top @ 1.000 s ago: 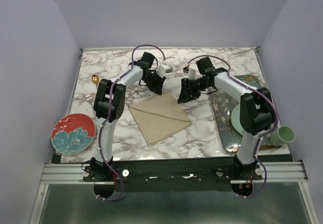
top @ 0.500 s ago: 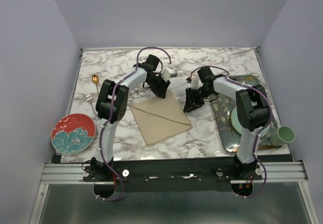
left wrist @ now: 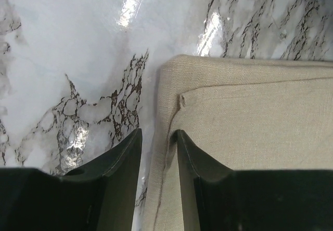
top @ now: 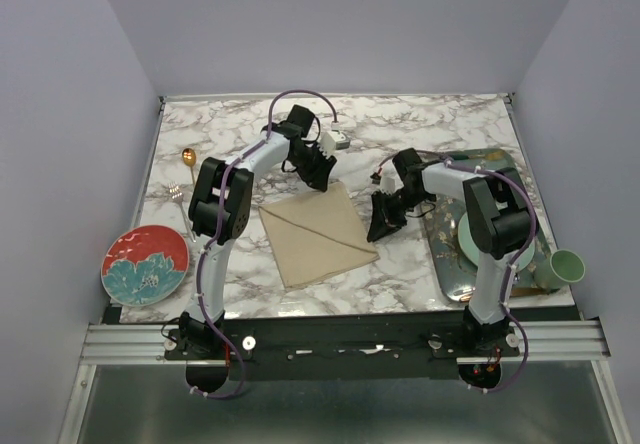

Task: Fold the napkin into a case and place the utensils inside
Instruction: Move the upper triangle-folded napkin to the center of the board.

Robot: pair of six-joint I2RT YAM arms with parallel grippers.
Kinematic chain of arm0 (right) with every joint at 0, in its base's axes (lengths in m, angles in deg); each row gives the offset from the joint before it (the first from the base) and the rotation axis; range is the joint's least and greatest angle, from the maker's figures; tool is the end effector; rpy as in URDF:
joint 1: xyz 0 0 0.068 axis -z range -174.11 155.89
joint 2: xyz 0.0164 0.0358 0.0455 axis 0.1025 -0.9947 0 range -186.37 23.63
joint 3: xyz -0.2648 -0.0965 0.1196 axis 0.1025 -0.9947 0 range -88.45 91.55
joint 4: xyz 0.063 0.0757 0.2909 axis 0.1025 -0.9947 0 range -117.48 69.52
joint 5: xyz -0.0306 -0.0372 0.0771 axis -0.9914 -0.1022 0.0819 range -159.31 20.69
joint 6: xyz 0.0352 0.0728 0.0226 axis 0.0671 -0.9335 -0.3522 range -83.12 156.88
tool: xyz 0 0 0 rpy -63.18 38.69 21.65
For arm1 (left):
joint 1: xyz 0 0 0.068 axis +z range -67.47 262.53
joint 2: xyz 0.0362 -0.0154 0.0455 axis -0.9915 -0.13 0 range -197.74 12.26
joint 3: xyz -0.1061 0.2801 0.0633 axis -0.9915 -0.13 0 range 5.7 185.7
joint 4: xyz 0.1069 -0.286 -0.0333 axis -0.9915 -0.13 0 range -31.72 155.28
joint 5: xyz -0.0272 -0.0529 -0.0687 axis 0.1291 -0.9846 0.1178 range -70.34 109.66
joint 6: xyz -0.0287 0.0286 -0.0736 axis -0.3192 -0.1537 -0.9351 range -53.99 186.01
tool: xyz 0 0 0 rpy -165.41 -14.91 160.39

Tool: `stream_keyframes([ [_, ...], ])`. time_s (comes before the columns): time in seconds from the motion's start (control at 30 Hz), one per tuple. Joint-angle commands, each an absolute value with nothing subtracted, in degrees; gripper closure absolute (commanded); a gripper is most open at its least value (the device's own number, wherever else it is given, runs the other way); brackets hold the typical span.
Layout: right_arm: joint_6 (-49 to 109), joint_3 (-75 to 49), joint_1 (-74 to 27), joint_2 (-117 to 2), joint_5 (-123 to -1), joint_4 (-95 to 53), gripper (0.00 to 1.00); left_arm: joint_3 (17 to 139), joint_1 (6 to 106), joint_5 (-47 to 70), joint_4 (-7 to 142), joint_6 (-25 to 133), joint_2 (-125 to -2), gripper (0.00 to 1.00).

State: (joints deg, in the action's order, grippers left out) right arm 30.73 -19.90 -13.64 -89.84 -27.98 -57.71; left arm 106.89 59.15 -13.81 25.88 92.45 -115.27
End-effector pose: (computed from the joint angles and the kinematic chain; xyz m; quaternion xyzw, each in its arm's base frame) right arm 0.3668 0.1817 0.0945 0.1327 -0.9243 -0.3575 0.0158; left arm 0.4857 -0.2541 0.1504 0.4492 0.8237 -0.2761 0.2087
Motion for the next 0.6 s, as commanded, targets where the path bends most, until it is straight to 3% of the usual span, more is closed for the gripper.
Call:
stream_keyframes([
  [0.0, 30.91, -23.15, -14.76, -88.79, -26.33, -59.59, 0.75, 108.97, 59.24, -15.4, 25.12, 92.29, -115.1, 0.59],
  [0.33, 28.18, -25.35, -15.74, -85.63, -23.17, -59.06, 0.7, 109.5, 57.66, -16.81, 23.0, 93.7, -115.53, 0.66],
  [0.57, 30.73, -19.47, -13.63, -81.24, -25.45, -59.85, 0.51, 108.01, 55.91, -15.41, 22.04, 97.03, -114.57, 0.81],
])
